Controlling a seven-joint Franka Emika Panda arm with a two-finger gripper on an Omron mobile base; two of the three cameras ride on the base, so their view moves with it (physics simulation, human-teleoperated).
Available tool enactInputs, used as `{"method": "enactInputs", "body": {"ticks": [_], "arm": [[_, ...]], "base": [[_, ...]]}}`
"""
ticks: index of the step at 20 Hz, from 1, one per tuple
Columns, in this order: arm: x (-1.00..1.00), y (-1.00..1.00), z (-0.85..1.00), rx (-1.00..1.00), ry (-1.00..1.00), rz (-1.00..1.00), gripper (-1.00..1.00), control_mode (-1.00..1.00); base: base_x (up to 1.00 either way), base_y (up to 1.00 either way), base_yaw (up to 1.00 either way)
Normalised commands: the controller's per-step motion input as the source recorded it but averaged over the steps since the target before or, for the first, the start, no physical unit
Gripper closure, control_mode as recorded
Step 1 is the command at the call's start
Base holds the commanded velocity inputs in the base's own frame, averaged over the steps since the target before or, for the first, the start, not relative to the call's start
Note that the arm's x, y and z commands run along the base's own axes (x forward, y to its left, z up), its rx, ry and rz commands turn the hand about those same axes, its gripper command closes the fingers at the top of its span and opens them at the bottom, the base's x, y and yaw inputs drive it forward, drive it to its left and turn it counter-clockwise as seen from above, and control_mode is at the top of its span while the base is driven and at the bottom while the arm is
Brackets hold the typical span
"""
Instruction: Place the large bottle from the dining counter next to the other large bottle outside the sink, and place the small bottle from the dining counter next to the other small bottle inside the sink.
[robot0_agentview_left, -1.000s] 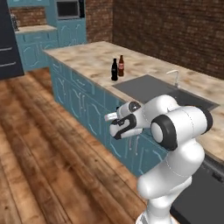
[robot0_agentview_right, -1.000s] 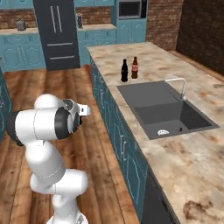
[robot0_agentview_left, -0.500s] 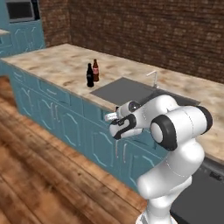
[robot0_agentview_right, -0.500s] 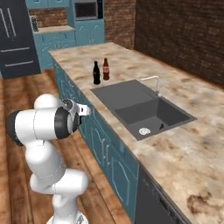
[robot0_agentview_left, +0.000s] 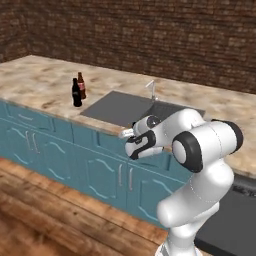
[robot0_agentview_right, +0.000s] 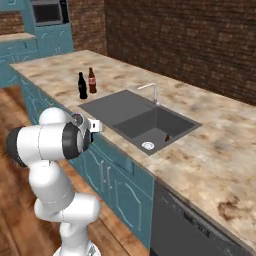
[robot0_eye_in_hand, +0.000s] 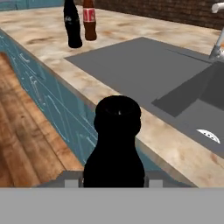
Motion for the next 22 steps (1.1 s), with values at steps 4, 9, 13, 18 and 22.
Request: {"method": "enactInputs", "body": {"ticks": [4,9,13,18,22], "arm": [[0.00,0.00,0.00,0.00,0.00,0.00,1.00,1.00],[0.00,0.00,0.00,0.00,0.00,0.00,1.00,1.00],[0.00,0.00,0.00,0.00,0.00,0.00,1.00,1.00],[0.00,0.00,0.00,0.00,0.00,0.00,1.00,1.00],[0.00,0.00,0.00,0.00,0.00,0.00,1.00,1.00]], "base": [[0.13,0.63,-0.44],[0.15,0.63,-0.43],[0.09,0.62,-0.43],[0.04,0.56,-0.41],[0.00,0.36,-0.39]]}}
